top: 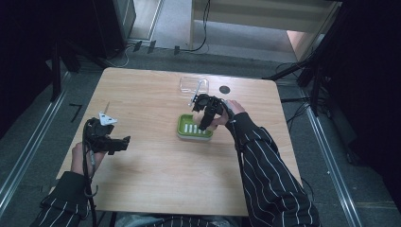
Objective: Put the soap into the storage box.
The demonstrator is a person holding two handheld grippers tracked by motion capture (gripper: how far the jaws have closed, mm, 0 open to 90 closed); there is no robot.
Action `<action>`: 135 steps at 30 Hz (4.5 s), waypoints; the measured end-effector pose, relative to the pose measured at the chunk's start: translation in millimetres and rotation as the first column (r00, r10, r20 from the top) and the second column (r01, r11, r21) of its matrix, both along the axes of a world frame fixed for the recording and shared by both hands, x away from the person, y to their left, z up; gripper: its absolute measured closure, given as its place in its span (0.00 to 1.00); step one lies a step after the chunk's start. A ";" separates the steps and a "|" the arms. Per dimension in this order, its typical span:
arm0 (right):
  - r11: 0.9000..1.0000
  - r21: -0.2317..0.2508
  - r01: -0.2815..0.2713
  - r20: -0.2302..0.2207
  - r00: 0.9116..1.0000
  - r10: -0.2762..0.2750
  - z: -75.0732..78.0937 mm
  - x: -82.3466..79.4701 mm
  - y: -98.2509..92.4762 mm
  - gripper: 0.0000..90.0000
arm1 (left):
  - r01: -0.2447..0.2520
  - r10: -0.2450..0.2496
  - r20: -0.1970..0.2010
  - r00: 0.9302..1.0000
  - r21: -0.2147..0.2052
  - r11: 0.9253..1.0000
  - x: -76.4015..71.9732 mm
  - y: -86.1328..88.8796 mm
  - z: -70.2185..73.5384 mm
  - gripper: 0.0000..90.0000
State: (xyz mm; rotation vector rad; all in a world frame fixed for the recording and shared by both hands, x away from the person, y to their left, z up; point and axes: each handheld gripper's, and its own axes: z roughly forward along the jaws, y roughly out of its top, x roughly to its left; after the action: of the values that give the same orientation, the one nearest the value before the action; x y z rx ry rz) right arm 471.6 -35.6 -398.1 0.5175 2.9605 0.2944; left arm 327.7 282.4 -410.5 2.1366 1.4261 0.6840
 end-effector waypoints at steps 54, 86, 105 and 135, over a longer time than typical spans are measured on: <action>0.990 -0.016 -0.137 -0.027 0.990 0.136 -23.6 11.7 28.4 0.37 | 0.000 0.001 -0.002 1.000 0.002 1.000 -0.3 0.6 -0.3 0.16; 0.989 0.053 -0.138 -0.031 0.990 0.140 -40.8 17.0 23.4 0.37 | -0.002 0.002 -0.002 1.000 0.001 1.000 0.1 0.8 -0.5 0.16; 0.981 0.103 -0.164 -0.025 0.986 0.167 -47.9 17.1 17.5 0.37 | -0.003 0.003 -0.002 1.000 0.001 1.000 0.0 0.7 -0.5 0.16; 0.983 0.112 -0.143 0.037 0.990 0.139 -23.2 14.2 10.2 0.18 | 0.005 -0.005 -0.004 1.000 0.003 1.000 0.2 -1.1 -0.1 0.16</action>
State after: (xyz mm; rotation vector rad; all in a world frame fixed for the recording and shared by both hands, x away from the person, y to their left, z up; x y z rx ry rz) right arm 485.8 -25.4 -421.3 0.3126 2.9695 0.4844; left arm 327.9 281.3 -410.6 2.1442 1.4228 0.6807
